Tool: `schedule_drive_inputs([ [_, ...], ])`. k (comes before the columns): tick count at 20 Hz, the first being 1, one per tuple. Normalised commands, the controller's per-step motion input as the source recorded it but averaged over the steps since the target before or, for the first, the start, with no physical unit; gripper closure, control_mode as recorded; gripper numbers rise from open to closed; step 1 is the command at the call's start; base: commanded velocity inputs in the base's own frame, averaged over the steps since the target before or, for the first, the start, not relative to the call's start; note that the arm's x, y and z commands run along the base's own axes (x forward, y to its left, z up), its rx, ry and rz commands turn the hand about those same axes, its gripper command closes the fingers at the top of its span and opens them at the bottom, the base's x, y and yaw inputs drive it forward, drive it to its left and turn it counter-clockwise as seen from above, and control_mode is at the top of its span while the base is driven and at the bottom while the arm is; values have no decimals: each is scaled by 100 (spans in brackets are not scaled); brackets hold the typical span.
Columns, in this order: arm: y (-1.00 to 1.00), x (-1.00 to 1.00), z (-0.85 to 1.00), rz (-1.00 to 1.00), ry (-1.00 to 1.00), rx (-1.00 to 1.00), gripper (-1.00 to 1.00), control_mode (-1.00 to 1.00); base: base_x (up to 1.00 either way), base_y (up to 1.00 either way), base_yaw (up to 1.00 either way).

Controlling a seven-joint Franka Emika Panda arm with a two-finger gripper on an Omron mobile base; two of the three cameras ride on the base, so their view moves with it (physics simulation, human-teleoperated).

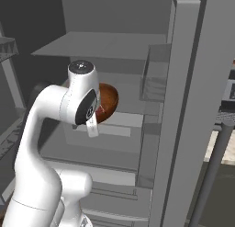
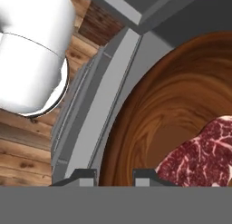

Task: Place one of the steaks on the plate and the other in the bowl. Then place the bowl in the fridge.

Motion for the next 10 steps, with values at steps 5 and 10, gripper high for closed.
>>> schedule_drive_inputs([
  [5,0,58,0,-10,0,0,100,-100,0,0,0],
  [10,0,51,0,-9,0,1,100,-100,0,0,0],
])
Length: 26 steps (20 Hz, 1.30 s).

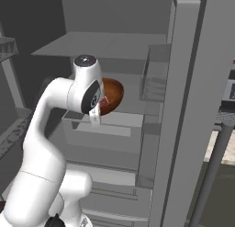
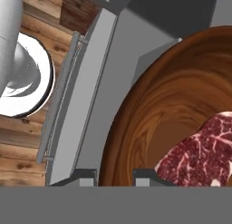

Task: Place one of the steaks on the plate and the other in the bowl. Then place the bowl in the fridge.

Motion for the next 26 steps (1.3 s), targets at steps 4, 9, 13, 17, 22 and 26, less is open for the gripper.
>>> schedule_drive_inputs([
  [4,0,42,0,-4,0,4,100,-100,0,0,0],
  [9,0,23,0,0,-7,6,100,-100,0,0,0],
  [13,0,22,-4,0,-15,4,100,-100,0,0,0],
  [17,0,30,-2,0,-6,0,100,-100,0,0,0],
  [22,0,39,0,-1,0,0,100,-100,0,0,0],
  [26,0,47,-1,0,0,0,100,-100,0,0,0],
])
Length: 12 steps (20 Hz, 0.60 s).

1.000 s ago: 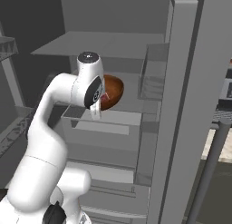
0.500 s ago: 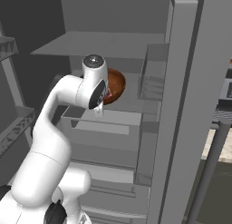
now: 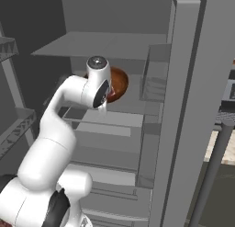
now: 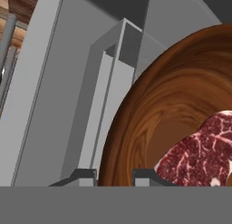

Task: Place one of the steaks on the plate and the other in the bowl. Then place the bowl in the fridge.

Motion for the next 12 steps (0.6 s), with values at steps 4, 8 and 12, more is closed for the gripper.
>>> schedule_drive_inputs([
  [4,0,45,-9,0,0,0,100,-100,0,0,0],
  [8,0,32,-17,0,0,0,100,-100,0,0,0],
  [12,0,38,-19,0,0,0,100,-100,0,0,0],
])
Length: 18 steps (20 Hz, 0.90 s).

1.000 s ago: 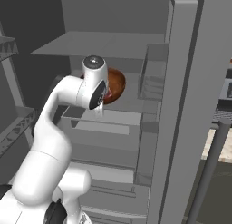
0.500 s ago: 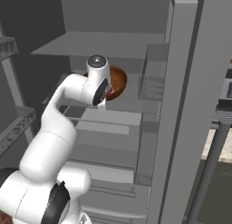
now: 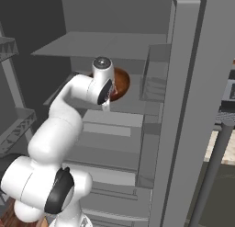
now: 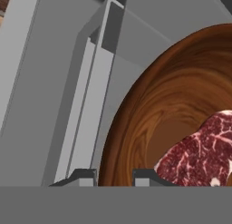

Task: Place one of the steaks on the plate and the other in the bowl. Then place the bowl in the fridge.

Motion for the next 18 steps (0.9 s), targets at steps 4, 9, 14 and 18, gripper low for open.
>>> schedule_drive_inputs([
  [4,0,42,-18,0,0,0,100,-100,0,0,0],
  [9,0,33,-21,0,0,0,100,-100,0,0,0],
  [14,0,21,-21,0,0,0,100,-100,0,0,0],
  [18,0,20,-19,0,0,0,100,-100,0,0,0],
])
